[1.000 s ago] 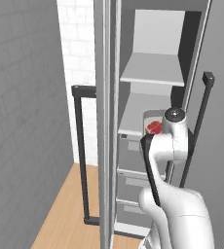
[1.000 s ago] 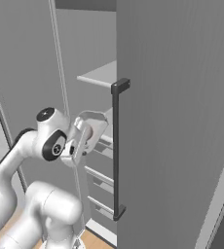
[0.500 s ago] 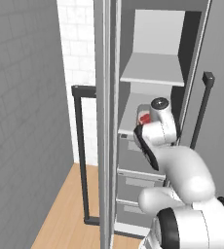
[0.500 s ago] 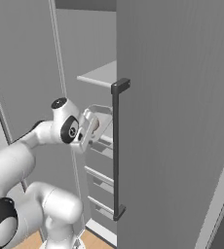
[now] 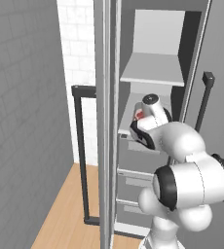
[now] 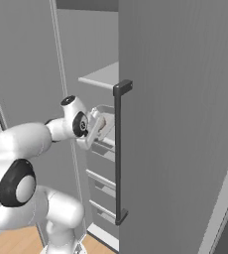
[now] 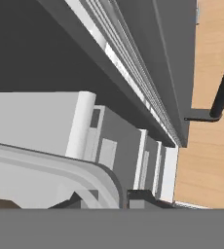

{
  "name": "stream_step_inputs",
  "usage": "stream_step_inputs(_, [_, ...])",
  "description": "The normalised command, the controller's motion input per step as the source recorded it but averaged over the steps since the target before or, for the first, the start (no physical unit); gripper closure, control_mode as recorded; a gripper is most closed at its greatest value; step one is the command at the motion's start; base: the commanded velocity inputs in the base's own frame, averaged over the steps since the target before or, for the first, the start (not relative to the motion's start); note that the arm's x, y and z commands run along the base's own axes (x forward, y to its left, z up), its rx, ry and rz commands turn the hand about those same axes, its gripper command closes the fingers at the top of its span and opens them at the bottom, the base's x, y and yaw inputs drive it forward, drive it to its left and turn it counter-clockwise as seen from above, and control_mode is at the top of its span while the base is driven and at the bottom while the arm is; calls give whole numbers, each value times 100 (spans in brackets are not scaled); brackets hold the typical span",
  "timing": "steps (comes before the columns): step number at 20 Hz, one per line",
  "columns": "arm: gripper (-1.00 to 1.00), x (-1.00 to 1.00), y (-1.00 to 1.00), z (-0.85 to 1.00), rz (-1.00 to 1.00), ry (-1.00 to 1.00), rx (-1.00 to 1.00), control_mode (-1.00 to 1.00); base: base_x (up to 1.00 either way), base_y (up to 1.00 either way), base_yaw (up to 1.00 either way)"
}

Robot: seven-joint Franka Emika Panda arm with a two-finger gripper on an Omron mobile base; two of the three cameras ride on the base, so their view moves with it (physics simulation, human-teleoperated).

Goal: Take the meat container that has the steak and place it on the second highest rack of the freezer. Then take the vegetable container that has the mushroom and potato and place it on the highest rack of the freezer.

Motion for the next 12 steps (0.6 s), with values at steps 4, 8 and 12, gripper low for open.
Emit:
stream_step_inputs(4, [100, 58, -2, -11, 0, 0, 0, -100, 0, 0, 0])
stream_step_inputs(8, [100, 52, -11, -15, 0, 0, 4, -100, 0, 0, 0])
stream_step_inputs(12, [100, 44, -16, -15, 0, 0, 3, -100, 0, 0, 0])
